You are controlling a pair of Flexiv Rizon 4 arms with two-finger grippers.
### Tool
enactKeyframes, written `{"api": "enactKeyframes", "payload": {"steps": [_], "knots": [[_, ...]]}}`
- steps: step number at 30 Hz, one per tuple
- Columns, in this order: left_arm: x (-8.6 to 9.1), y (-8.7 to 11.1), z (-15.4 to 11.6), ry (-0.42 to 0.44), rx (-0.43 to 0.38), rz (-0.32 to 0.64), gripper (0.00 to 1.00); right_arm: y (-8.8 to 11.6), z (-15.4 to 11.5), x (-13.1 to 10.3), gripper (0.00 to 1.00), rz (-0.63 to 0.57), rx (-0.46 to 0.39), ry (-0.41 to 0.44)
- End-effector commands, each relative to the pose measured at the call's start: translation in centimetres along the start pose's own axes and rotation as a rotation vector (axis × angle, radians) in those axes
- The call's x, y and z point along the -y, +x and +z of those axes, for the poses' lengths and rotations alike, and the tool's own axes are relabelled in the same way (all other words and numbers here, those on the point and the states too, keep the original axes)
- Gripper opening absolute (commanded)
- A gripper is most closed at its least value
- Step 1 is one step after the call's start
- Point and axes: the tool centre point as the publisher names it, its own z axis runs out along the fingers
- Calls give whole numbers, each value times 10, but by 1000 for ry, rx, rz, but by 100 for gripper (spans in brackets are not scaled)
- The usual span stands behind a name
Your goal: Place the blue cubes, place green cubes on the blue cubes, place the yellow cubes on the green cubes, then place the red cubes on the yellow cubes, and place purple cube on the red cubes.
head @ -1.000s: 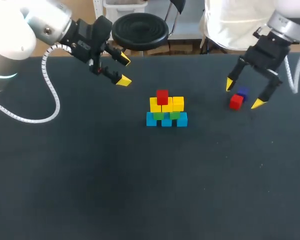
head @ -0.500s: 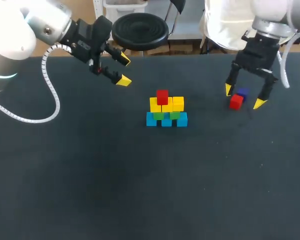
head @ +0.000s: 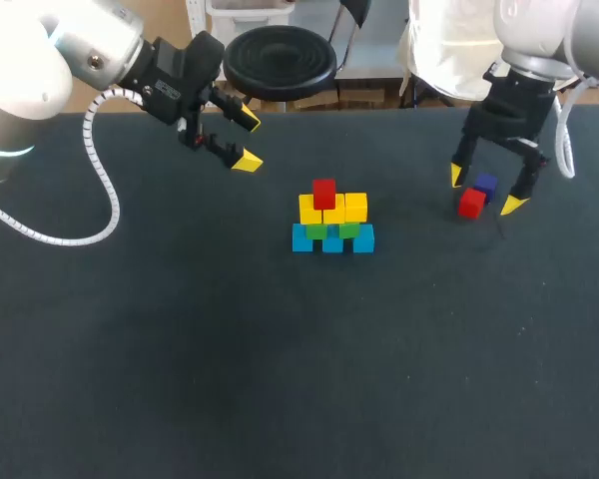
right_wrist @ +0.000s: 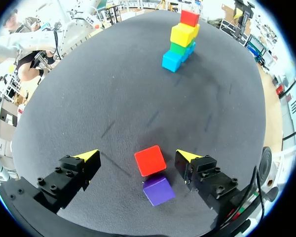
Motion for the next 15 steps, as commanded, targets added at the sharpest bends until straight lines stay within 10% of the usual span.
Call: {"api": "enactKeyframes", "payload": {"steps": [1, 4, 11, 15], "knots": [[-1, 0, 0, 3, -2, 1, 100, -5, 5, -4, 100, 1, -23, 20], [-1, 0, 0, 3, -2, 1, 100, -2, 6, -2, 97, 12, -30, 36], [-1, 0, 0, 3, -2, 1, 100, 1, 9, -2, 42, 32, -33, 65], [-1, 0, 0, 3, -2, 1, 100, 1, 12, -1, 42, 34, -34, 70]]}}
